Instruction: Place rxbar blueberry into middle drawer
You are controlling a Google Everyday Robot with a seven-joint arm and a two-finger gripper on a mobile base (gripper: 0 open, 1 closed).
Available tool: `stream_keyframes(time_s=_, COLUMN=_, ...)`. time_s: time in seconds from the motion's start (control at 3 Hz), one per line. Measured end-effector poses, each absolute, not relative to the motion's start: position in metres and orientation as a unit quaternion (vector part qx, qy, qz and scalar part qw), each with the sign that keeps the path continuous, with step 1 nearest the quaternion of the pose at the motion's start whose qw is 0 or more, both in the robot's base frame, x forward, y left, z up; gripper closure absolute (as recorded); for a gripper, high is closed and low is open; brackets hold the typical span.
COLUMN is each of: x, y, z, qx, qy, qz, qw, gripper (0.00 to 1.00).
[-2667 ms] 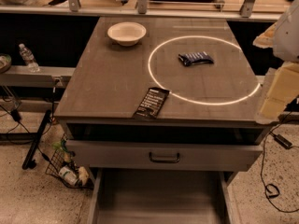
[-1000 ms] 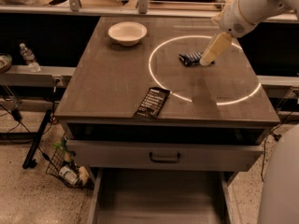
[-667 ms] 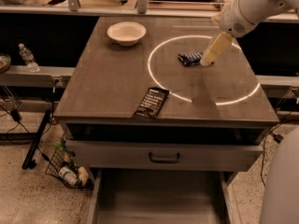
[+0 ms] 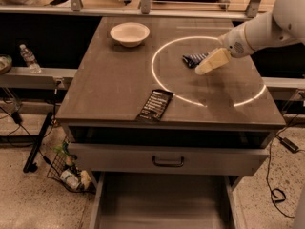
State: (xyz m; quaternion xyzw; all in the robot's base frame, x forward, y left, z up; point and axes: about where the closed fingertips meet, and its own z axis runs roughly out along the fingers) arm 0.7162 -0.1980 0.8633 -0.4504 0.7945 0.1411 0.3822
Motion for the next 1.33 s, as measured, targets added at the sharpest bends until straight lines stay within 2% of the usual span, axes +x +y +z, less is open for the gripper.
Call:
stream_keyframes(time_s=0.67, x=0.742, y=-0.193, z=0.854, qx=-0.357, qy=0.808, qz=0.202, qw=0.422, gripper=0.0)
stream_keyframes(time_s=1.0, x=0.75, y=-0.188, z=0.846, qx=-0.35, qy=0.808, qz=0.204, qw=0.428, gripper=0.16)
stream_keyframes(time_s=1.33, x=0.753, y=-0.189, z=0.836, qx=-0.35, qy=0.808, qz=0.198, qw=0.431, gripper=0.39)
